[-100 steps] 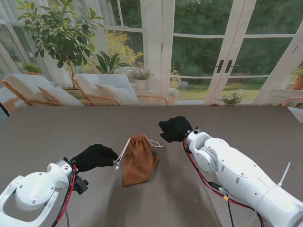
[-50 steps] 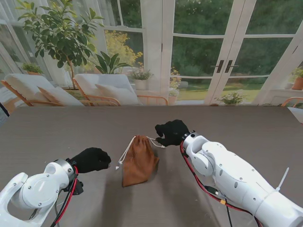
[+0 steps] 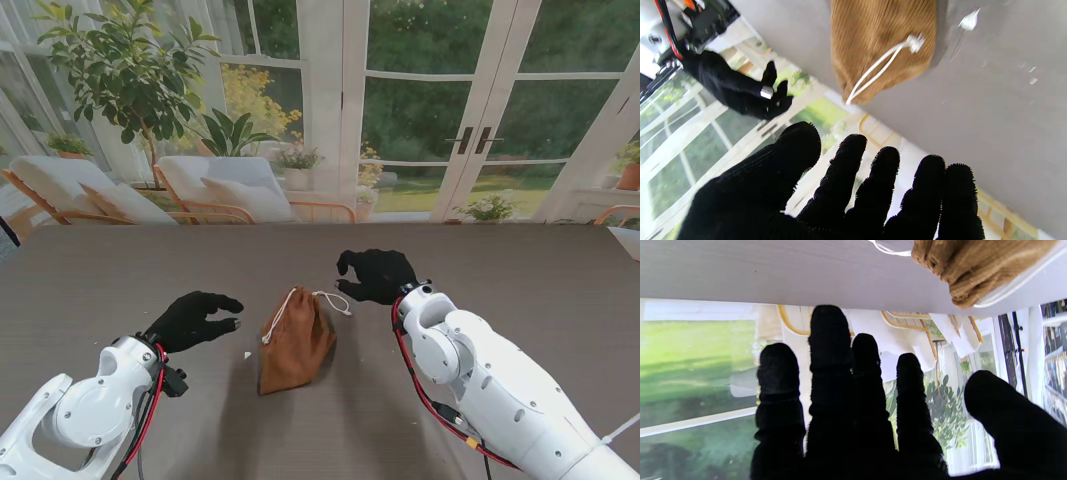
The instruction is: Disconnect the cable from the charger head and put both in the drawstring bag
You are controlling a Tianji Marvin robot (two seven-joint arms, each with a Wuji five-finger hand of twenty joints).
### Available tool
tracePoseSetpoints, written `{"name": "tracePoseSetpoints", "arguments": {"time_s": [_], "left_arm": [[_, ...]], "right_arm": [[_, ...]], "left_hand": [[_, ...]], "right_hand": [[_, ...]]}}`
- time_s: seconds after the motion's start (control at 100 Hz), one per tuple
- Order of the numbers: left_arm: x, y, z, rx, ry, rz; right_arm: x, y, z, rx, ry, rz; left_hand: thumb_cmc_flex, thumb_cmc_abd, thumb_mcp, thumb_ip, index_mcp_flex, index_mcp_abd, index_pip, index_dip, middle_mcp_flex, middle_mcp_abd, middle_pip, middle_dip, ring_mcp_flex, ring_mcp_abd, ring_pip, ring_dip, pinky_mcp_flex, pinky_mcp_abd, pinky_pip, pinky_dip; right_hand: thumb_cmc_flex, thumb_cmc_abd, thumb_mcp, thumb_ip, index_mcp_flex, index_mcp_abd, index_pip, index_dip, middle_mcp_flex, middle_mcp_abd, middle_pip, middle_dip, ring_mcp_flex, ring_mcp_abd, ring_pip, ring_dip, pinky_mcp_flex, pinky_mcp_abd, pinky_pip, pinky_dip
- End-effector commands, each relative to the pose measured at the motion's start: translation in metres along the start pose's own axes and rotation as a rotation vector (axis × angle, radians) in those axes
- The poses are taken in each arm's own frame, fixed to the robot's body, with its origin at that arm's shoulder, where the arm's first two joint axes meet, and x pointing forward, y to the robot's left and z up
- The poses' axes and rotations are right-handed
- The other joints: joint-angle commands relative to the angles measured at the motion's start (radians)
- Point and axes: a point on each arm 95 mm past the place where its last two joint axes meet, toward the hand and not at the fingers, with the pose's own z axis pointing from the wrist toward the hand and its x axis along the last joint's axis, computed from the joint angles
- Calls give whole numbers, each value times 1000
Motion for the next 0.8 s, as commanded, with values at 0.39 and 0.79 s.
{"name": "tracePoseSetpoints", "arguments": {"time_s": [0.39, 0.79], "left_arm": [[9, 12, -2, 171, 145, -182], [21, 28, -7, 221, 265, -295]], "right_arm": [[-1, 13, -51, -78, -46, 245], [-21, -2, -95, -137, -52, 439]], "left_hand": [[-41, -52, -57, 23, -139, -38, -75, -9, -144, -79, -43, -48, -107, -62, -94, -49, -56, -72, -243, -29], [-49, -64, -99, 24, -200, -39, -82, -2, -233, -109, -56, -63, -178, -104, -153, -69, -28, -93, -572, 49]], "right_hand": [[-14, -111, -77, 25, -52, -72, -157, -17, -181, 10, -154, -106, -274, 83, -289, -136, -237, 84, -246, -91], [-5, -229, -49, 21, -72, -86, -209, -15, -249, -15, -204, -124, -385, 102, -376, -180, -333, 107, -378, -100]]}}
